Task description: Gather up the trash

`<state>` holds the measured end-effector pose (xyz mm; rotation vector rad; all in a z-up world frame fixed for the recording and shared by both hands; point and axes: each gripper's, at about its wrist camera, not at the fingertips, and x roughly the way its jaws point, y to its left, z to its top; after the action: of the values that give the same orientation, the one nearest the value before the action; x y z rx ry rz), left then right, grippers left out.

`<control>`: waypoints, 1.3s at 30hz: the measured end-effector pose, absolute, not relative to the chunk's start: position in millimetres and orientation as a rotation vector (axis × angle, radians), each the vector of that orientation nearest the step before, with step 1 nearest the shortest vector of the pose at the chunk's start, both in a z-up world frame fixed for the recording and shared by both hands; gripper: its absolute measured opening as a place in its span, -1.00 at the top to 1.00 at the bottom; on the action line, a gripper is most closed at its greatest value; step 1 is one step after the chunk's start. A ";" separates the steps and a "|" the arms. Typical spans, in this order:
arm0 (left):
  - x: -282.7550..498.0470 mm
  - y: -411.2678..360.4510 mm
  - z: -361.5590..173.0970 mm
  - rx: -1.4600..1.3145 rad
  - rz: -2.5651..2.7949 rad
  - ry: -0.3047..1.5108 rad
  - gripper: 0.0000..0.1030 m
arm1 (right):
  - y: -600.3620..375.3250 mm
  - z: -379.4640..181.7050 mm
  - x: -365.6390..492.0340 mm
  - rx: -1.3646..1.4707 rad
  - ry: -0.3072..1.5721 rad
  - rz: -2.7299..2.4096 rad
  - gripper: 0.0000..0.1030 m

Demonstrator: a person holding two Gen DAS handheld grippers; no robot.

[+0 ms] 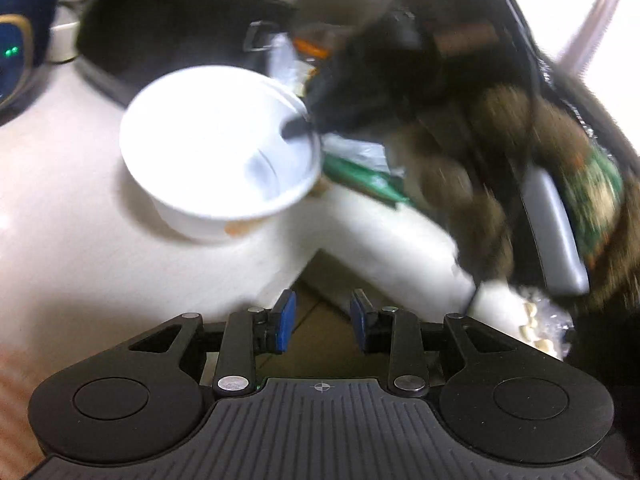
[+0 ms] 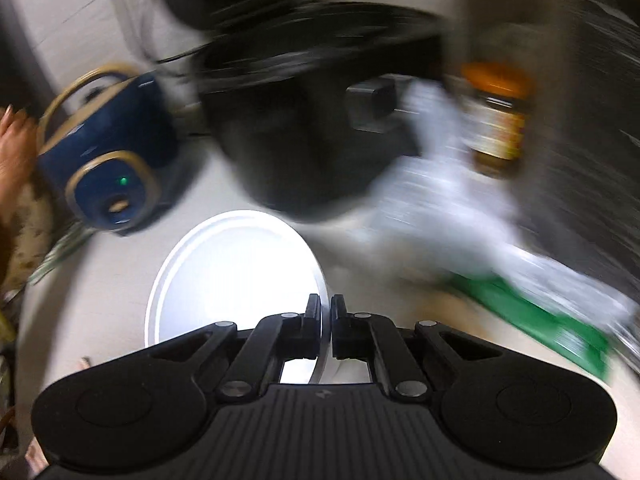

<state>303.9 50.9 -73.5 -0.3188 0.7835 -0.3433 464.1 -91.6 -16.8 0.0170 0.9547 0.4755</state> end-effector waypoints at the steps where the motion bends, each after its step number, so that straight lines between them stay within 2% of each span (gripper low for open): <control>1: 307.9 47.2 -71.9 -0.314 -0.361 0.779 0.34 | -105.9 -17.1 460.1 0.024 0.951 0.444 0.91; 10: 335.0 41.7 -62.9 -0.335 -0.421 0.736 0.34 | -163.3 -7.7 441.6 0.033 0.882 0.266 0.87; 13: 351.1 26.0 -57.3 -0.324 -0.426 0.753 0.34 | -173.3 -1.4 429.3 0.008 0.840 0.235 0.51; 15: 352.8 19.3 -58.0 -0.322 -0.406 0.760 0.34 | -184.0 2.4 417.5 -0.017 0.793 0.199 0.15; 16: 352.1 14.3 -58.0 -0.322 -0.398 0.761 0.33 | -191.0 2.8 411.5 -0.025 0.772 0.181 0.12; 24: 329.4 -33.0 -49.4 -0.258 -0.326 0.758 0.33 | -244.9 -25.7 377.6 -0.134 0.702 0.021 0.05; 32: 298.3 -13.5 5.2 -0.207 -0.015 0.497 0.31 | -268.8 -57.5 361.2 -0.028 0.757 0.098 0.04; 36: 329.1 14.6 1.8 -0.144 0.118 0.568 0.30 | -259.3 -62.2 355.5 -0.019 0.745 0.163 -0.09; 39: 355.1 37.5 -17.6 -0.194 0.105 0.639 0.30 | -250.3 -67.3 358.4 -0.014 0.775 0.174 -0.09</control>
<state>355.1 37.5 -17.6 -0.1936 0.6394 0.1051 358.4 -250.3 -67.3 -0.0140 0.7751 0.1735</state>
